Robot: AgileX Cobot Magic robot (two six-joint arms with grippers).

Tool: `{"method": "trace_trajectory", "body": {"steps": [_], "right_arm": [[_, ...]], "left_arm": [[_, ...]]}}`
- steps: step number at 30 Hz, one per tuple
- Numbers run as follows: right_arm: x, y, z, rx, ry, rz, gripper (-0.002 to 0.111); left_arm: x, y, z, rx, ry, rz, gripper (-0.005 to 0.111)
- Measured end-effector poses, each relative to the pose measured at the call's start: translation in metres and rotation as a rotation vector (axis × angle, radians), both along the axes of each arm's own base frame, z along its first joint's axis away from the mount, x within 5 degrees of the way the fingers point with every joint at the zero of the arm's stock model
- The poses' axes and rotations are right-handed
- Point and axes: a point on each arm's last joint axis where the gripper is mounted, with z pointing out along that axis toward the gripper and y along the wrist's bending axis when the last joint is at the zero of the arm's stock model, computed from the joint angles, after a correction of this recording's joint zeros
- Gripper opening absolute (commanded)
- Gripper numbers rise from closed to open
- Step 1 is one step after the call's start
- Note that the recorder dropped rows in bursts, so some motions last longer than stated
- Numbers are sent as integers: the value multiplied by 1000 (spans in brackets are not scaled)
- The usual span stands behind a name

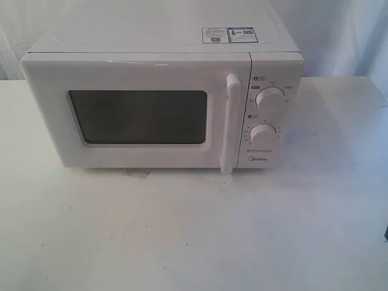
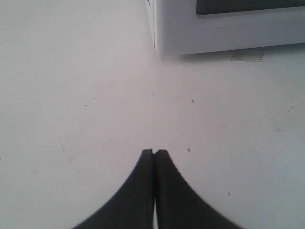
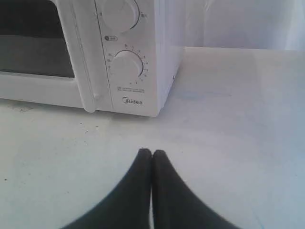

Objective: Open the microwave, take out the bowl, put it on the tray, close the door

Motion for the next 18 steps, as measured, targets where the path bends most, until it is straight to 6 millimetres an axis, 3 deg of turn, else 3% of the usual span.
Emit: {"method": "trace_trajectory", "body": {"steps": [4,7,12,18], "right_arm": [[1,-1,4,4,-50,-13,0],[3,-5,22,35,-247,-61,0],[-5,-15,57,457,-595,-121,0],[-18,-15,88,509,-884,-37,0]], "left_arm": [[0,0,0,0,0,0,0],[0,0,0,0,0,0,0],[0,0,0,0,0,0,0],[0,0,0,0,0,0,0]]}}
